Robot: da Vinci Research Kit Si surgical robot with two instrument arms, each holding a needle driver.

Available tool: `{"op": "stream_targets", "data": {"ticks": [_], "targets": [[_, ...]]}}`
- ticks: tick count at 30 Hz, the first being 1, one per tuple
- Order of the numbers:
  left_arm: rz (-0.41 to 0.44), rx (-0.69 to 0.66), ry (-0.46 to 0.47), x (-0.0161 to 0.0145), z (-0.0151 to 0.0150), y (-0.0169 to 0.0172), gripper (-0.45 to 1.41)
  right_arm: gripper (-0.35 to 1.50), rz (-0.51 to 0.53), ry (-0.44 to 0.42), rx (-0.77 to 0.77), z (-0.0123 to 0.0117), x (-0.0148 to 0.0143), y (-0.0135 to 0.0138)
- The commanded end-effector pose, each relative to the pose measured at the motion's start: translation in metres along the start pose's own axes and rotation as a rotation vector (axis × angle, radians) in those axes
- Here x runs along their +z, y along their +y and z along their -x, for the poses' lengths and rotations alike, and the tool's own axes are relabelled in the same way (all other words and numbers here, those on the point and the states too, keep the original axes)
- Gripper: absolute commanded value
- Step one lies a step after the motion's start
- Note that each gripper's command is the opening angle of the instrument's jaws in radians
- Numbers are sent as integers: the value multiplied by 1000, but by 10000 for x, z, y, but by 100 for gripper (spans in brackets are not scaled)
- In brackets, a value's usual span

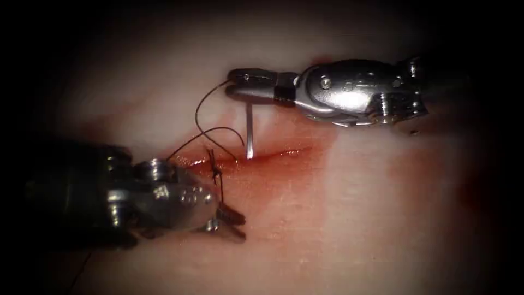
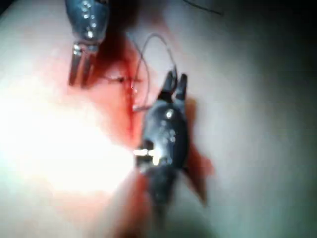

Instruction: Wound Closure

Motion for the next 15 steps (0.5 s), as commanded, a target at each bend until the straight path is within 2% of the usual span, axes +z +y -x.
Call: {"op": "stream_targets", "data": {"ticks": [1, 8, 15], "targets": [[5, -4, 13, 10, -2, -1, 19, -35, -1, 2, 6, 3, 8, -2], [-37, -17, 73, 15, 1, -21, 20, -35, 0, 3, 20, 1, 9, -1], [-55, -27, 74, 20, 14, -27, 20, -35, 1, 4, 34, -1, 9, 3]]}}
